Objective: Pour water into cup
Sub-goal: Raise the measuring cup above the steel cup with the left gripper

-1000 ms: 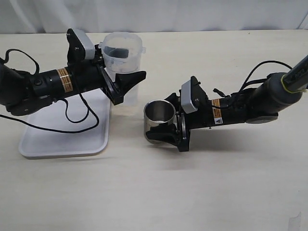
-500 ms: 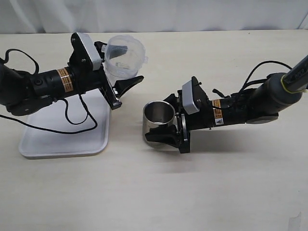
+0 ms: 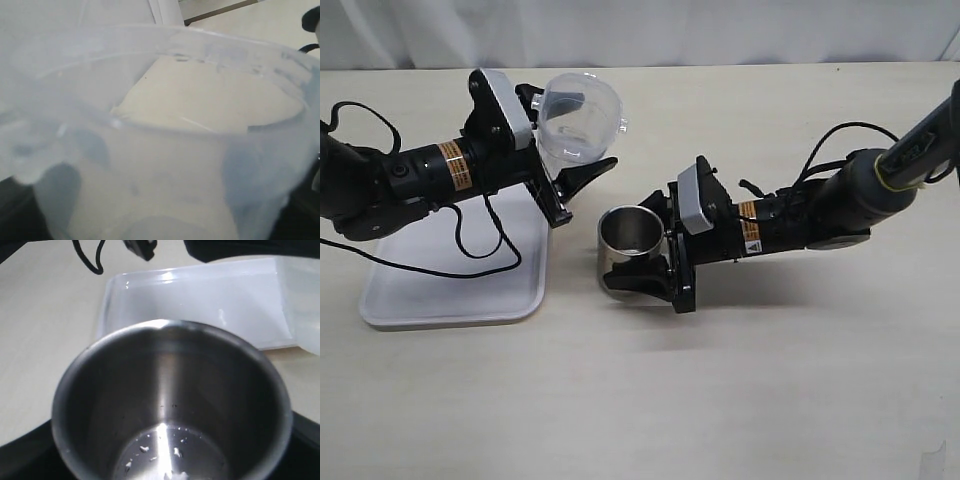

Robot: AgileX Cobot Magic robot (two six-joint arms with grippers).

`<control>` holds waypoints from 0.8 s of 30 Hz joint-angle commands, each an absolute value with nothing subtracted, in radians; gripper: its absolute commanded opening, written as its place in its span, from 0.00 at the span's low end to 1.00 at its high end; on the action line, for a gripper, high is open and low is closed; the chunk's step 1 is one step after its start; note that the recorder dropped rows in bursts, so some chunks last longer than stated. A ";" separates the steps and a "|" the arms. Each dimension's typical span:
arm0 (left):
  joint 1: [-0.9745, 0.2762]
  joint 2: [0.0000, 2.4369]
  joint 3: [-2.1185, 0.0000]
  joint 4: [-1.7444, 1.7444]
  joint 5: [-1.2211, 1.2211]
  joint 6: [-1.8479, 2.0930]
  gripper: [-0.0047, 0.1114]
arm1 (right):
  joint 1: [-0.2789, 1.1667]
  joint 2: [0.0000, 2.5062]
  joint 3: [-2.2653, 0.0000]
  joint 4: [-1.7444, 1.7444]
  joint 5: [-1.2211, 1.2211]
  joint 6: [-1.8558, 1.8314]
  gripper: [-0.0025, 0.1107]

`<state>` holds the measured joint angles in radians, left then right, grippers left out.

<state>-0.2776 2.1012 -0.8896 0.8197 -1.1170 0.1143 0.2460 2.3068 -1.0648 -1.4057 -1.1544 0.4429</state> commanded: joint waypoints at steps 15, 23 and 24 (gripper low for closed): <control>-0.279 2.086 -0.892 0.799 -1.155 0.283 0.04 | 0.246 2.306 -1.078 -1.440 -1.179 0.457 0.06; -0.279 2.086 -0.892 0.801 -1.152 0.317 0.04 | 0.246 2.306 -1.083 -1.462 -1.181 0.444 0.06; -0.279 2.086 -0.892 0.801 -1.149 0.317 0.04 | 0.246 2.306 -1.083 -1.462 -1.181 0.432 0.06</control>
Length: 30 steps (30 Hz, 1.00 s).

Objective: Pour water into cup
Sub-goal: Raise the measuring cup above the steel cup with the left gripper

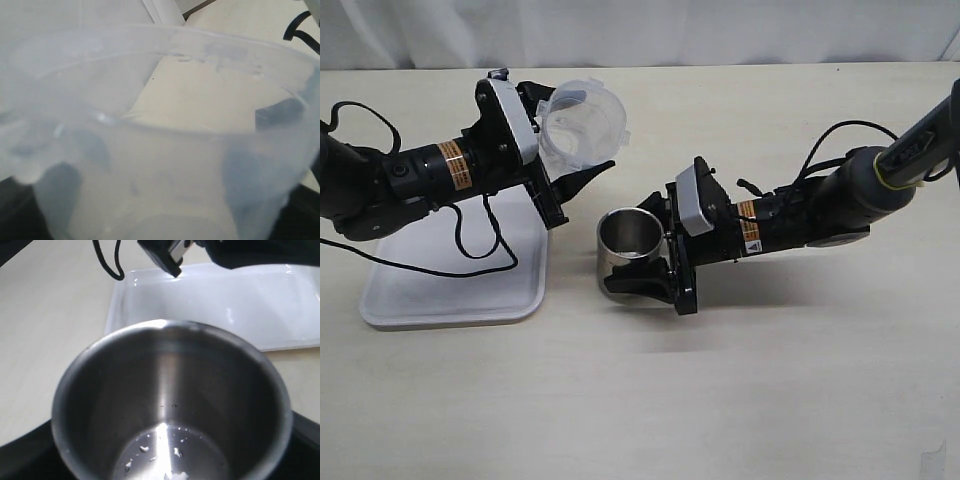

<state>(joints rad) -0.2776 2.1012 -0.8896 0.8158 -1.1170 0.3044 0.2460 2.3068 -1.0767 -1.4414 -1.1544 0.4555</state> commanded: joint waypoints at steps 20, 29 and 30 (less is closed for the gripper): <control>-0.279 2.086 -0.892 0.824 -1.099 0.366 0.04 | 0.299 2.307 -1.128 -1.527 -1.131 0.433 0.06; -0.279 2.086 -0.892 0.835 -1.090 0.395 0.04 | 0.288 2.307 -1.128 -1.459 -1.120 0.433 0.06; -0.279 2.086 -0.892 0.836 -1.090 0.397 0.04 | 0.288 2.307 -1.128 -1.452 -1.120 0.433 0.06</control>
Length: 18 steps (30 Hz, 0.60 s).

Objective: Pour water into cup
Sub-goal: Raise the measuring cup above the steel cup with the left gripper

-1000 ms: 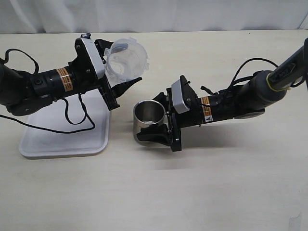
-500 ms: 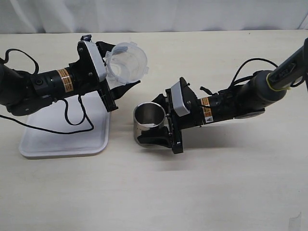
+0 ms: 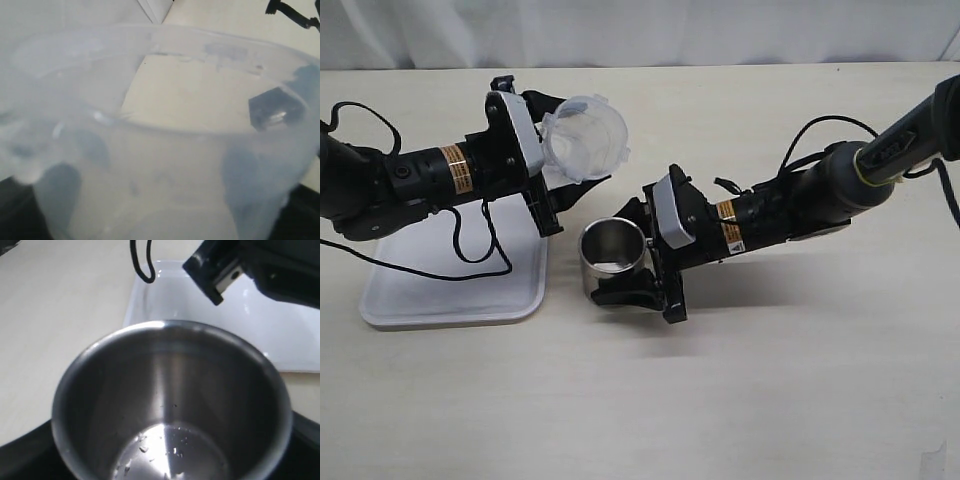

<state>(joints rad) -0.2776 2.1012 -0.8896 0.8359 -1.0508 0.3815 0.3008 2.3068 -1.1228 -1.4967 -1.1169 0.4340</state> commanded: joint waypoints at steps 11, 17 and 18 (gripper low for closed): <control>-0.279 2.086 -0.892 0.834 -1.082 0.556 0.04 | 0.292 2.307 -1.128 -1.448 -1.122 0.486 0.06; -0.279 2.086 -0.892 0.832 -1.082 0.649 0.04 | 0.293 2.307 -1.128 -1.448 -1.124 0.486 0.06; -0.279 2.086 -0.892 0.832 -1.082 0.668 0.04 | 0.293 2.307 -1.128 -1.448 -1.124 0.486 0.06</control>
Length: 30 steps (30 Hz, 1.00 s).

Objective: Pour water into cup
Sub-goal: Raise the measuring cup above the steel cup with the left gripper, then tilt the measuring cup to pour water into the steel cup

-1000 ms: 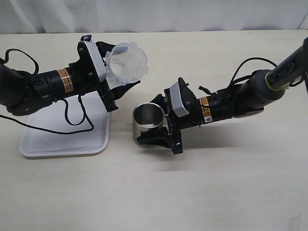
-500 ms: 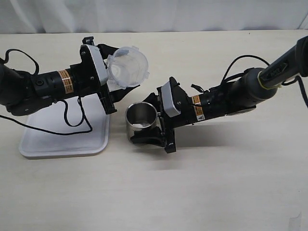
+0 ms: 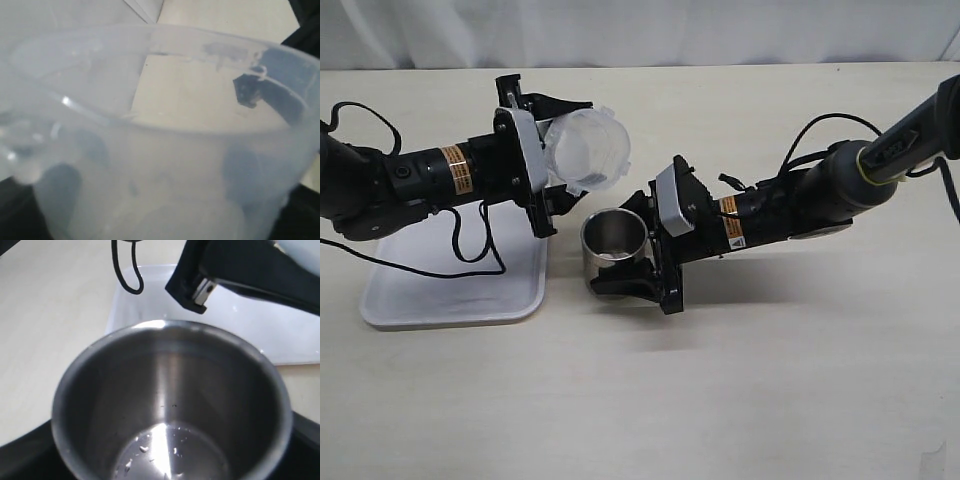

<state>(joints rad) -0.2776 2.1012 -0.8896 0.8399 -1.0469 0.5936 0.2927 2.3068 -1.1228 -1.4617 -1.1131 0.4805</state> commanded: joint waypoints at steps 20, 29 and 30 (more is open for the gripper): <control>-0.279 2.086 -0.892 0.799 -1.095 0.849 0.04 | 0.293 2.307 -1.128 -1.458 -1.183 0.486 0.06; -0.279 2.086 -0.892 0.799 -1.110 0.917 0.04 | 0.293 2.307 -1.128 -1.460 -1.183 0.486 0.06; -0.279 2.086 -0.892 0.799 -1.110 0.920 0.04 | 0.293 2.307 -1.128 -1.460 -1.183 0.486 0.06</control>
